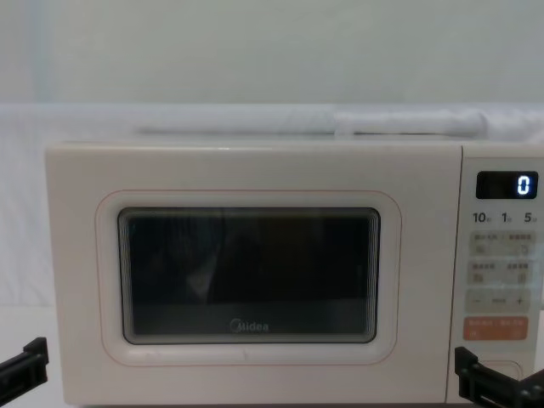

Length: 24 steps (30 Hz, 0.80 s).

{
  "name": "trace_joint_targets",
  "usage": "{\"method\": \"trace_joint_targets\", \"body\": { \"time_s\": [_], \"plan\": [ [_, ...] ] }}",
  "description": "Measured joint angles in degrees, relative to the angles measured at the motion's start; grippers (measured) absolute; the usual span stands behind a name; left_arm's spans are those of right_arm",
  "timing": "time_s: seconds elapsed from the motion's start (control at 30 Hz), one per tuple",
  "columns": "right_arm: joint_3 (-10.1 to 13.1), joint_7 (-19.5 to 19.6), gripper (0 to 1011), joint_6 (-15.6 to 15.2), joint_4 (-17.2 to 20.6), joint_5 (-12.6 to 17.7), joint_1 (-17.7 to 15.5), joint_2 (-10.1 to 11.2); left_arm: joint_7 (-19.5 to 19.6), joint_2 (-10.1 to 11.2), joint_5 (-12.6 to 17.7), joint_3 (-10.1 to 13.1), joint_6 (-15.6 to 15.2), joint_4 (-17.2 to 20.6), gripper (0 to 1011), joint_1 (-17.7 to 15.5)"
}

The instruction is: Press the button to open the microwave door with one hand; close the microwave door with the other hand.

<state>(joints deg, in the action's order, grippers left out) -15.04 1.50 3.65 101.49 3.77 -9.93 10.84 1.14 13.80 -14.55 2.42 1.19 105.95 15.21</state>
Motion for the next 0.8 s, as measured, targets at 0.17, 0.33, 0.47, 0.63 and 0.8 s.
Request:
{"method": "trace_joint_targets", "body": {
  "time_s": [0.17, 0.33, 0.47, 0.63, 0.8],
  "plan": [
    [0.00, 0.00, 1002, 0.00, 0.00, 0.00, 0.00, 0.00, 0.00, 0.00, 0.00, 0.00, 0.00, 0.00, 1001, 0.00],
    [0.00, 0.00, 1002, 0.00, 0.00, 0.00, 0.00, 0.00, 0.00, 0.00, 0.00, 0.00, 0.00, 0.00, 1001, 0.00],
    [0.00, 0.00, 1002, 0.00, 0.00, 0.00, 0.00, 0.00, 0.00, 0.00, 0.00, 0.00, 0.00, 0.00, 1001, 0.00],
    [0.00, 0.00, 1002, 0.00, 0.00, 0.00, 0.00, 0.00, 0.00, 0.00, 0.00, 0.00, 0.00, 0.00, 1001, 0.00],
    [0.00, 0.00, 1002, 0.00, 0.00, 0.00, 0.00, 0.00, 0.00, 0.00, 0.00, 0.00, 0.00, 0.00, 1001, 0.00]
  ]
}}
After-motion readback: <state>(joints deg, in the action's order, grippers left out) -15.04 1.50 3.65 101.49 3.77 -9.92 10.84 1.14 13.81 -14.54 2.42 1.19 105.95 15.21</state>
